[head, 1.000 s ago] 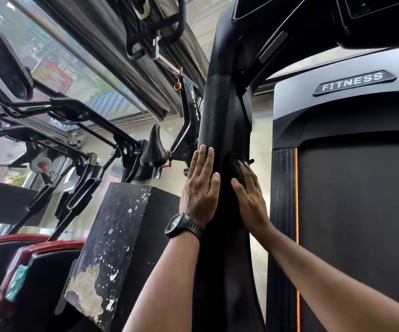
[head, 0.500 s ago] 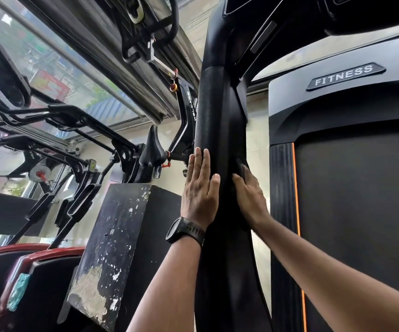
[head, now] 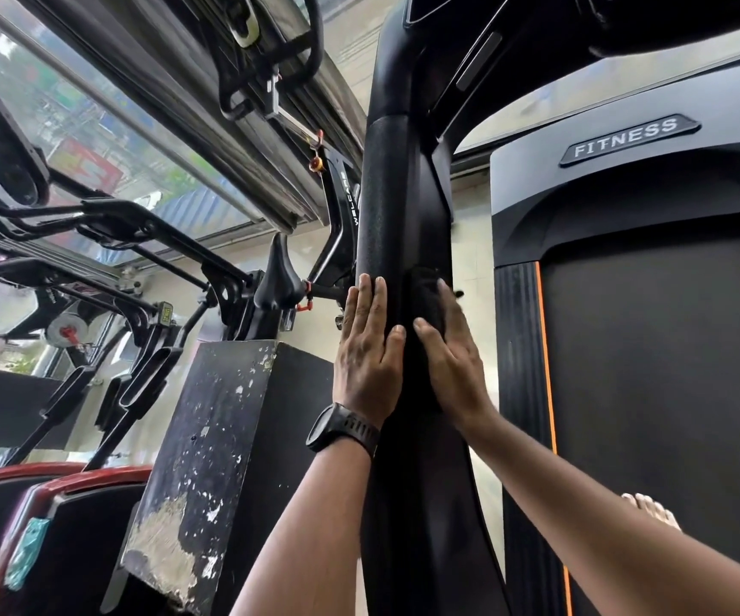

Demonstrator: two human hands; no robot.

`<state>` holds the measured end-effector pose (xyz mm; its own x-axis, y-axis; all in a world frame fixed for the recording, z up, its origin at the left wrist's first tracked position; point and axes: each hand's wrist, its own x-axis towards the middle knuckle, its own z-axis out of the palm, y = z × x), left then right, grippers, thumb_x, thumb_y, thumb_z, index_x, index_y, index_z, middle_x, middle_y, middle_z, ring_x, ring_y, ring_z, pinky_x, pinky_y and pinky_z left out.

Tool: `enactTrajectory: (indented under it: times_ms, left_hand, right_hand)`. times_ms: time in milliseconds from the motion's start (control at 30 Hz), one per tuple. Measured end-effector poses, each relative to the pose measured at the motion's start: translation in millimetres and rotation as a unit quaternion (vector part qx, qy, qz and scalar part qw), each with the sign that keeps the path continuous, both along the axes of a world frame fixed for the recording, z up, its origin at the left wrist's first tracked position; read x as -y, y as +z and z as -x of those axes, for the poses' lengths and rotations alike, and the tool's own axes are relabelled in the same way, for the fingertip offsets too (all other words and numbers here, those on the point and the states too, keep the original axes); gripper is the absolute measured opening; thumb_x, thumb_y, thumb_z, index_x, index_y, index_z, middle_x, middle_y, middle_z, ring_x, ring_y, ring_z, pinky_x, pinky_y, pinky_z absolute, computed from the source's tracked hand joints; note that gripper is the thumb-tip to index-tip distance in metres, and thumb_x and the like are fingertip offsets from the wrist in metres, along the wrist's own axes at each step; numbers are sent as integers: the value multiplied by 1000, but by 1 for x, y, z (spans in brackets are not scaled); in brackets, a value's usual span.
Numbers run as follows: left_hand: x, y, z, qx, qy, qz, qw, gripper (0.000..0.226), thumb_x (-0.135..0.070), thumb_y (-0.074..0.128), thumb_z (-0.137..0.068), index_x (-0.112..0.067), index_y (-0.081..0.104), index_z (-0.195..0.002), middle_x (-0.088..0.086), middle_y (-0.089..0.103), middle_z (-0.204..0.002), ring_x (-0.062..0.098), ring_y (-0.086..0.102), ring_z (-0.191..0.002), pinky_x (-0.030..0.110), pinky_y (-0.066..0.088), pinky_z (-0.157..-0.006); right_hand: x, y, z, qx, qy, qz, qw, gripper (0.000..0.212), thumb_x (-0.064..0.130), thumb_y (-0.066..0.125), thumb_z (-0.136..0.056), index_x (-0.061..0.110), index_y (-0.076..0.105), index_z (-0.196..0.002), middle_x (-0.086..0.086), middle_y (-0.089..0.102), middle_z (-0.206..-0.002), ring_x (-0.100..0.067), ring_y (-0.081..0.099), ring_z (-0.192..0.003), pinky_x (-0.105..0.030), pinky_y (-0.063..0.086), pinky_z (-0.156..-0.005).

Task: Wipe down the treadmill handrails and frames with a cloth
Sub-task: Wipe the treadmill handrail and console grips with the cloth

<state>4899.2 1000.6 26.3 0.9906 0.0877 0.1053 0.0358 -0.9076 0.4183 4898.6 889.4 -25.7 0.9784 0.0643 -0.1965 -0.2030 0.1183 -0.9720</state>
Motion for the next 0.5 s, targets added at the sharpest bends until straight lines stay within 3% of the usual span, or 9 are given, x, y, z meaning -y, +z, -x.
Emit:
enactTrajectory:
  times_ms: [100, 233, 367, 433, 500]
  left_hand:
    - [3, 1, 0, 1, 4, 0, 1000, 66, -30, 38, -93, -20, 23, -156, -11, 7, -162, 4, 0, -150, 15, -3, -119]
    - [1, 1, -3, 3, 3, -7, 1000, 66, -29, 38, -93, -20, 22, -156, -8, 8, -163, 8, 2, -152, 14, -4, -118]
    - [0, 0, -3, 7, -1, -4, 1000, 65, -32, 38, -94, -21, 23, -156, -5, 10, -164, 8, 1, -152, 14, -3, -118]
    - [0, -1, -4, 15, 1, -3, 1000, 63, -31, 38, -95, -19, 25, -156, -3, 13, -164, 9, 4, -152, 15, -2, -119]
    - [-1, -2, -4, 18, 2, -4, 1000, 62, -32, 38, -96, -19, 25, -156, -2, 13, -164, 9, 5, -152, 16, -1, -120]
  right_hand:
    - [0, -7, -17, -24, -21, -2, 999, 44, 38, 51, -104, 32, 41, -146, 2, 49, -149, -12, 47, -130, -29, 35, -100]
    - [2, -14, -13, -74, -1, 39, 996, 48, 40, 54, -102, 27, 50, -148, -2, 48, -154, -19, 39, -145, -41, 31, -120]
    - [-2, -4, 8, 29, -56, 46, 997, 49, 32, 61, -101, 27, 51, -148, 7, 49, -153, -6, 42, -142, -26, 31, -118]
    - [-2, -11, -6, -7, -30, 28, 999, 49, 37, 56, -103, 30, 47, -150, 7, 46, -155, -8, 39, -144, -30, 28, -121]
    - [1, -24, -15, -99, 6, 0, 995, 54, 52, 50, -99, 37, 44, -151, 4, 47, -155, -17, 42, -142, -41, 31, -121]
